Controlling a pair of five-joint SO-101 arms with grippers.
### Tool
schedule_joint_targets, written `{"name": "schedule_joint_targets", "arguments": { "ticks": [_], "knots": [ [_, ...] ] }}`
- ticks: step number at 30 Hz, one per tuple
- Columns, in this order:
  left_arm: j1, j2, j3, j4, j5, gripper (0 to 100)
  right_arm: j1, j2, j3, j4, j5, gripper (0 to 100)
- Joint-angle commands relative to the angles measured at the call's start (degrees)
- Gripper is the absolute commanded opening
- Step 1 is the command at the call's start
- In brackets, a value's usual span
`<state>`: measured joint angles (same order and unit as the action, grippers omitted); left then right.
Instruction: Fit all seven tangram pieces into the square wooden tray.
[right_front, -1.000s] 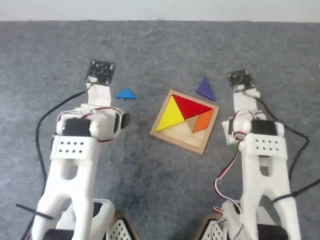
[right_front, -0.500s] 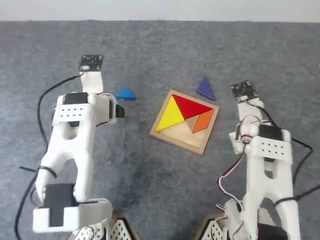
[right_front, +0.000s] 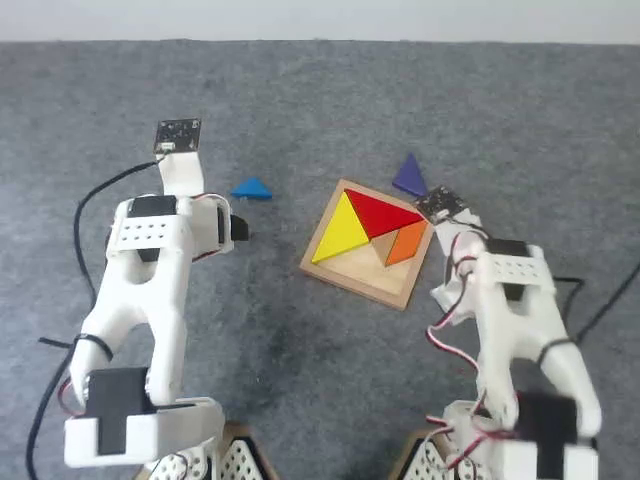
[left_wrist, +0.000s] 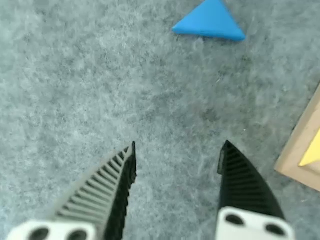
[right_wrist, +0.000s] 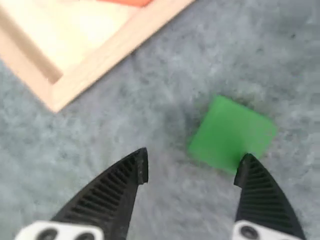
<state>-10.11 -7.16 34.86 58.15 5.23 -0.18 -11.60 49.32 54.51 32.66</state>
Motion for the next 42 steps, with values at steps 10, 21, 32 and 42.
{"name": "schedule_joint_targets", "arguments": {
  "ticks": [10, 21, 32, 42],
  "knots": [
    [-0.26, -1.67, -0.31, -1.23, 0.26, 26, 0.13, 10.68, -9.67, -0.57, -6.68, 15.7],
    [-0.26, -1.14, -0.22, -2.37, 0.26, 26, 3.21, 6.02, -9.85, 0.84, -6.77, 5.2],
    [-0.18, -1.14, -0.22, -2.37, 0.26, 26, -2.77, -3.65, -9.93, 3.82, -24.44, 20.3],
    [0.0, -1.32, 0.57, -2.46, 0.26, 26, -10.77, -1.63, -11.43, 2.24, -30.42, 21.8]
  ]
}}
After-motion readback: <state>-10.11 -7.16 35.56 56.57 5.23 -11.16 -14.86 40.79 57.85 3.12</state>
